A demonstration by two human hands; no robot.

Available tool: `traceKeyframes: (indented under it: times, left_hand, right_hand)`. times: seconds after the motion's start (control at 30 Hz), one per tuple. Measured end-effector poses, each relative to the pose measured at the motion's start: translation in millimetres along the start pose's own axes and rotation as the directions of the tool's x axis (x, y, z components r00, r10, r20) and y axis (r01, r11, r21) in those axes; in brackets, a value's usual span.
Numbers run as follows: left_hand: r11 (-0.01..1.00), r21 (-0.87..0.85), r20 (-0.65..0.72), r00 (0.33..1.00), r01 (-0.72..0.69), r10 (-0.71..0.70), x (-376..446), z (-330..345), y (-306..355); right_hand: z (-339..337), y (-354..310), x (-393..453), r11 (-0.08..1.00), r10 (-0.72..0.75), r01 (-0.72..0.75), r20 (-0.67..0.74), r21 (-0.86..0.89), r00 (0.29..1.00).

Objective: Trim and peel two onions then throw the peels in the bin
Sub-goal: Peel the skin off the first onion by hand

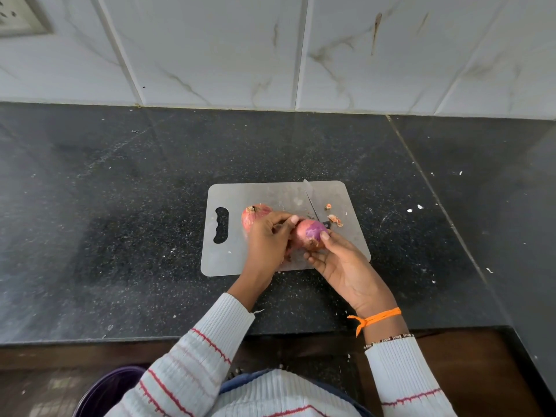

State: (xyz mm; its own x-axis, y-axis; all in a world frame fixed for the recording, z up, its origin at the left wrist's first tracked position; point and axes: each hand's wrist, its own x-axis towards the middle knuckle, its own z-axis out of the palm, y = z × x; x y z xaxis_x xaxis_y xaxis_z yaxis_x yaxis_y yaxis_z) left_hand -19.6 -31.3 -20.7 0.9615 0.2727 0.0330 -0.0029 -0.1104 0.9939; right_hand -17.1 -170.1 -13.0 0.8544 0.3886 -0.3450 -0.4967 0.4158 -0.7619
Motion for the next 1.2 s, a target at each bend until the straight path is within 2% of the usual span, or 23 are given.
traceKeyframes:
  times: [0.03,0.1,0.17,0.2,0.27,0.47,0.63,0.77,0.93,1.03,1.2]
  left_hand:
    - [0.999,-0.037,0.024,1.0,0.012,-0.011,-1,0,1]
    - [0.998,-0.059,0.168,0.986,0.009,0.001,0,-2,4]
    - [0.998,0.023,0.325,0.945,-0.052,0.042,1,-3,3]
    - [0.994,0.056,0.357,0.932,-0.092,0.066,1,-3,3]
    - [0.991,0.048,0.326,0.939,-0.127,0.105,1,-2,0]
    - [0.997,-0.055,0.273,0.96,-0.046,0.06,5,-5,-1]
    - [0.992,-0.049,0.216,0.968,-0.117,0.125,6,-2,-3]
    - [0.987,-0.063,0.103,0.982,-0.15,0.156,8,0,-3]
    - [0.992,0.022,-0.012,0.992,-0.122,0.122,9,3,-1]
    - [0.992,0.062,-0.02,0.994,-0.109,0.11,9,4,-1]
    - [0.997,0.03,-0.027,0.997,-0.076,0.077,7,8,0]
  right_hand:
    - [0,-1,0,1.0,-0.005,0.005,-0.019,0.017,1.0]
    - [0,-2,1,0.999,-0.018,0.019,-0.055,0.027,0.998]
    - [1,-3,1,1.0,-0.011,0.012,-0.103,0.005,0.995]
    - [2,-3,2,1.0,-0.002,0.0,-0.13,-0.014,0.992]
    - [2,-2,3,0.999,0.014,-0.021,-0.176,-0.037,0.984]
    - [-1,-3,4,0.998,0.052,-0.059,-0.199,-0.03,0.979]
    - [2,-4,6,0.997,0.08,-0.08,-0.191,0.006,0.978]
    - [5,-3,9,0.998,0.063,-0.061,-0.177,0.012,0.982]
    - [7,0,12,0.999,0.049,-0.045,-0.164,0.027,0.985]
    - [6,0,12,0.999,0.037,-0.035,-0.161,0.015,0.986]
    - [2,-6,9,1.0,0.014,-0.014,-0.151,0.0,0.988]
